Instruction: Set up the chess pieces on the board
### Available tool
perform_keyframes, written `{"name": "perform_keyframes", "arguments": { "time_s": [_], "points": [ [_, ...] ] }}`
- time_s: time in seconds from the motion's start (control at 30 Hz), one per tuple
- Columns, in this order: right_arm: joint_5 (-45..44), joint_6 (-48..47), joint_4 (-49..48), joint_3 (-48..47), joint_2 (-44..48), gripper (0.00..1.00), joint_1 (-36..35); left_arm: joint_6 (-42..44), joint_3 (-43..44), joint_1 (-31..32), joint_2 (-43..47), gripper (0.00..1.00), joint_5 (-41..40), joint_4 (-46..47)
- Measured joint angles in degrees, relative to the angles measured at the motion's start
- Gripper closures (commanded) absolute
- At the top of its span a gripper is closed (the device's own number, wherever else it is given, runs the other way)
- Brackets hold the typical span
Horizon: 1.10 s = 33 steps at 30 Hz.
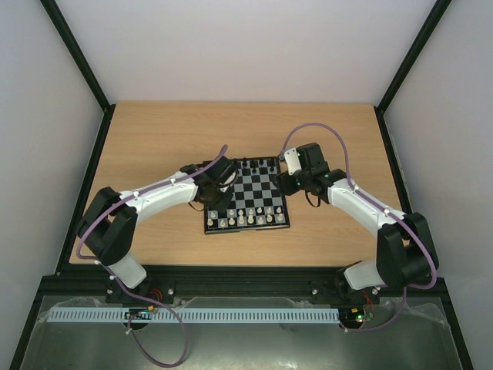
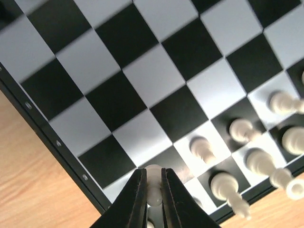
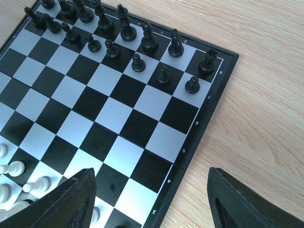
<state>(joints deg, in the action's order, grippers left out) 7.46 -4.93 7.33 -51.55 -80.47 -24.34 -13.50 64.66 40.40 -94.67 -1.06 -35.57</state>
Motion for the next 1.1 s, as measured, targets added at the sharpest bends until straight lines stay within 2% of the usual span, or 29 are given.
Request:
{"name": "perform_keyframes", "arguments": {
  "time_s": [0.23,1.1],
  "points": [
    [0.1,0.0,0.0,0.0,0.0,0.34,0.0,0.0,-3.6,1.6,0.3,0.94,1.2,-0.3],
    [0.1,-0.1,0.0,0.4,0.2,0.34,0.0,0.0,-3.7,3.3,-2.6,0.94,0.9,0.2]
  ]
}}
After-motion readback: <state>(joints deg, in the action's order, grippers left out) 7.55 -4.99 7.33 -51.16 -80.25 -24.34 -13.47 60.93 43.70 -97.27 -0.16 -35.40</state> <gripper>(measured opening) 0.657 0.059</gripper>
